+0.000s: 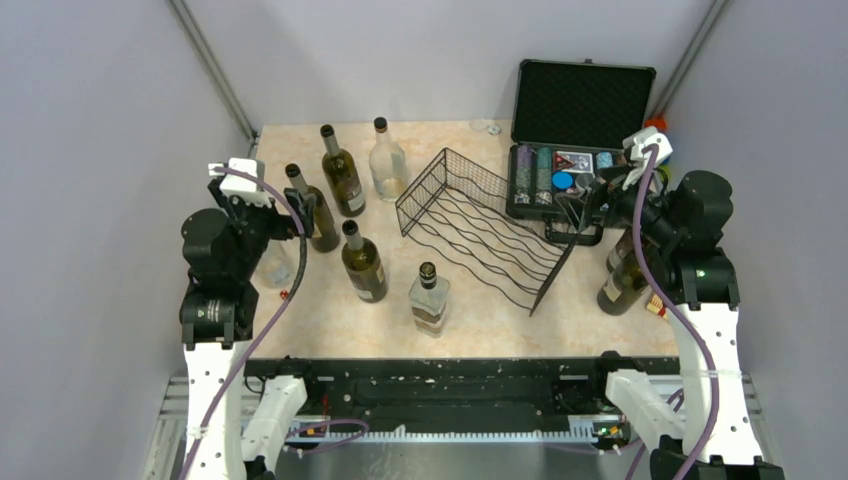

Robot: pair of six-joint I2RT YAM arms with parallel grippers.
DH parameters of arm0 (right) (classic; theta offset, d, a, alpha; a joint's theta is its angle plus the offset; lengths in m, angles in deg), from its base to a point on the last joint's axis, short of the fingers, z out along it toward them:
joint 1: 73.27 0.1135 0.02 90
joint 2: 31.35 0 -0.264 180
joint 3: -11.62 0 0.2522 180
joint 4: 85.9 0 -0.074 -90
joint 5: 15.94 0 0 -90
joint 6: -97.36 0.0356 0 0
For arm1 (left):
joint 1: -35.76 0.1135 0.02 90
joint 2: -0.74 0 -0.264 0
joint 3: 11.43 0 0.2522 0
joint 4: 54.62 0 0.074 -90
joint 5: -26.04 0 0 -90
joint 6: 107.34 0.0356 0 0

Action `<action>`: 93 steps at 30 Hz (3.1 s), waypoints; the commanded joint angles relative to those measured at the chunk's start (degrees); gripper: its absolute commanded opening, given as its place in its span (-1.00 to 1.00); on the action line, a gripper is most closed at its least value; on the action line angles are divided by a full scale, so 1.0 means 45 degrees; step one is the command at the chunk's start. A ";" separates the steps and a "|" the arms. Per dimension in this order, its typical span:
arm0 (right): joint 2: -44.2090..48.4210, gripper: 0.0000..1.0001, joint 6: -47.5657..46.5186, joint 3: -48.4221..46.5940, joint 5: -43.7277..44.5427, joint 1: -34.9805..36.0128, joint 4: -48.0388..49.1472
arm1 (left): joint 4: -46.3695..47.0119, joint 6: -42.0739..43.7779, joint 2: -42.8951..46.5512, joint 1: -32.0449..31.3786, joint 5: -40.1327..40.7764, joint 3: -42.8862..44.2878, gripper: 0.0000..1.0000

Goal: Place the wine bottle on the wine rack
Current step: Pick up the wine bottle from the center of the board.

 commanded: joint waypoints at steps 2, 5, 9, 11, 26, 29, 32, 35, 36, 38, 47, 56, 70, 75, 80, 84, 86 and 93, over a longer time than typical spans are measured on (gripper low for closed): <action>0.0117 0.97 -0.0220 -0.0059 -0.0456 -0.0038 0.0295 | -0.0421 0.0799 0.0063 0.0059 -0.0933 0.0239 0.97; 0.0113 0.97 -0.0243 -0.0059 -0.0350 -0.0037 0.0287 | -0.0678 0.1185 0.0075 0.0062 -0.1364 0.0272 0.97; 0.0113 0.97 -0.0290 0.0014 -0.0527 -0.0038 0.0334 | -0.0938 0.1634 0.0303 0.0063 -0.2440 0.0076 0.97; 0.0122 0.97 -0.0367 0.0056 -0.0825 -0.0038 0.0317 | -0.1111 0.1823 0.0320 0.0073 -0.3001 0.0056 0.97; -0.0080 0.97 -0.0669 0.0818 -0.2607 -0.0038 0.0714 | -0.2899 0.1470 -0.0433 0.0035 -0.4679 0.0792 0.88; -0.0132 0.97 -0.0655 0.1129 -0.2882 -0.0037 0.0892 | -0.3157 0.0963 -0.0743 0.0005 -0.5762 0.0937 0.83; -0.0155 0.97 -0.0672 0.1303 -0.2941 -0.0038 0.0987 | -0.3211 0.0940 -0.1026 -0.0160 -0.6075 0.0872 0.79; -0.0193 0.97 -0.0713 0.1430 -0.2942 -0.0033 0.0998 | -0.3016 0.1024 -0.1326 -0.0353 -0.5971 0.0753 0.77; -0.0210 0.97 -0.0713 0.1475 -0.2969 -0.0037 0.1016 | -0.2874 0.1048 -0.1424 -0.0356 -0.5895 0.0678 0.77; -0.0250 0.97 -0.0697 0.1530 -0.3048 -0.0038 0.1077 | -0.2521 0.1171 -0.1583 -0.0843 -0.5789 0.0492 0.74; -0.0333 0.97 -0.0786 0.1886 -0.3045 -0.0038 0.1241 | -0.1442 0.1693 -0.1933 -0.2921 -0.4473 -0.0346 0.57; -0.0238 0.97 -0.0825 0.2181 -0.3059 -0.0038 0.1379 | -0.0677 0.2184 -0.1862 -0.3890 -0.2769 -0.1180 0.35; -0.0275 0.97 -0.0772 0.2181 -0.3040 -0.0038 0.1467 | -0.0198 0.1260 -0.1612 -0.3887 -0.0480 -0.0942 -0.97; -0.0321 0.97 -0.0753 0.2134 -0.2943 -0.0038 0.1443 | -0.0007 0.0955 -0.1858 -0.3842 0.1575 -0.0653 -1.00; -0.0370 0.97 -0.0705 0.2169 -0.2923 -0.0038 0.1524 | 0.0342 0.1069 -0.2270 -0.3778 0.3093 -0.0482 -1.00; -0.0385 0.97 -0.0658 0.2176 -0.2932 -0.0018 0.1536 | 0.0099 0.0924 -0.2780 -0.3674 0.3803 -0.0057 -1.00; -0.0398 0.97 -0.0655 0.2159 -0.2924 -0.0018 0.1535 | 0.0039 0.0753 -0.2945 -0.3508 0.3939 0.0016 -1.00; -0.0468 0.97 -0.0635 0.2162 -0.2942 0.0021 0.1601 | -0.0283 0.0459 -0.3120 -0.3136 0.3941 0.0162 -0.88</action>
